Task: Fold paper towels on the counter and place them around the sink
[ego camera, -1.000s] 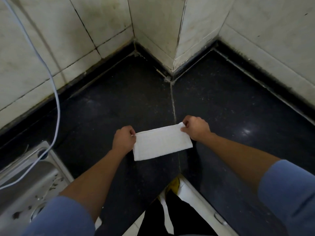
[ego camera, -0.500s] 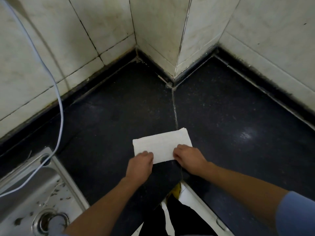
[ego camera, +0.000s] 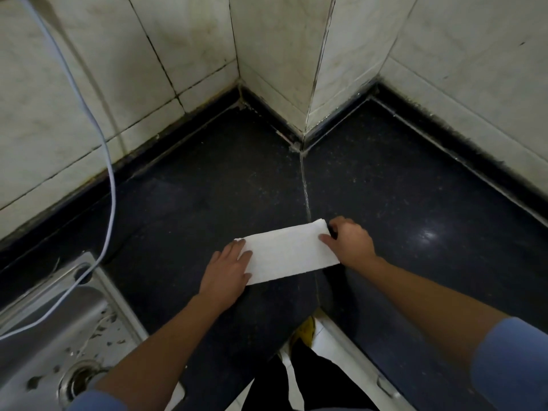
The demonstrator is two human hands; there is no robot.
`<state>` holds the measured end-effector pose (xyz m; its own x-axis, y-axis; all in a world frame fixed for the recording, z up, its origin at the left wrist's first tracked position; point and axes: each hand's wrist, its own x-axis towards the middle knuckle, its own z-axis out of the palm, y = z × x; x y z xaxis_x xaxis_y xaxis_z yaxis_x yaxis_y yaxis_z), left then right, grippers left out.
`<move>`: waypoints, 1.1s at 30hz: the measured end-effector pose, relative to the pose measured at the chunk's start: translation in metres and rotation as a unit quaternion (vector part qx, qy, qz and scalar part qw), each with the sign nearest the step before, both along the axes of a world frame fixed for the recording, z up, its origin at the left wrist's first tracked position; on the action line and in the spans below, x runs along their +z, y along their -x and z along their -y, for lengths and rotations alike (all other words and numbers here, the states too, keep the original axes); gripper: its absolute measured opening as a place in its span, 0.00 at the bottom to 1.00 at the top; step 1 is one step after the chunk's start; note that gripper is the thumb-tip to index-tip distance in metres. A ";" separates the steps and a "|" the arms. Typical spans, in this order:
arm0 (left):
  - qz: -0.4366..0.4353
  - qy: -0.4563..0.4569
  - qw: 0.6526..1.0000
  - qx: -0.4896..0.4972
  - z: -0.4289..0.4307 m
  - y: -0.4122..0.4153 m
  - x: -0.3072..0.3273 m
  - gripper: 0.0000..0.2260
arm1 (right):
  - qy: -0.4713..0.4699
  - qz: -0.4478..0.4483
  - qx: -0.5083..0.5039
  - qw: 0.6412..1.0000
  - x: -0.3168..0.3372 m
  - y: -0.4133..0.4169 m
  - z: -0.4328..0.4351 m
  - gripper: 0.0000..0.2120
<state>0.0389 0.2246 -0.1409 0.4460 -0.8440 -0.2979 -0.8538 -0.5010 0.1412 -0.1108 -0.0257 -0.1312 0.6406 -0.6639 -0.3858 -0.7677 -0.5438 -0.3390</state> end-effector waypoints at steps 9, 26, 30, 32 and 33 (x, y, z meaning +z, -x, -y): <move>-0.035 -0.049 0.998 0.004 0.001 -0.005 0.001 0.26 | -0.232 0.014 -0.217 0.948 0.004 -0.023 0.007 0.12; -0.042 0.041 0.982 0.180 -0.075 -0.016 0.018 0.16 | -0.308 0.019 -0.098 0.946 0.015 -0.111 -0.119 0.08; -0.049 0.042 0.979 0.193 -0.081 -0.015 0.018 0.16 | -0.238 -0.011 -0.045 0.970 -0.001 -0.118 -0.131 0.09; -0.054 0.045 0.979 0.192 -0.079 -0.016 0.017 0.16 | -0.232 -0.024 -0.024 0.972 -0.002 -0.119 -0.134 0.10; -0.056 0.048 0.979 0.190 -0.077 -0.017 0.017 0.16 | -0.235 -0.027 -0.011 0.972 -0.001 -0.119 -0.135 0.08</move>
<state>0.0560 0.3018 -0.1238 0.7019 -0.6508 -0.2894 -0.5858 -0.7587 0.2851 0.0084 0.1090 -0.1319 0.5985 -0.4193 -0.6826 -0.8011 -0.3218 -0.5047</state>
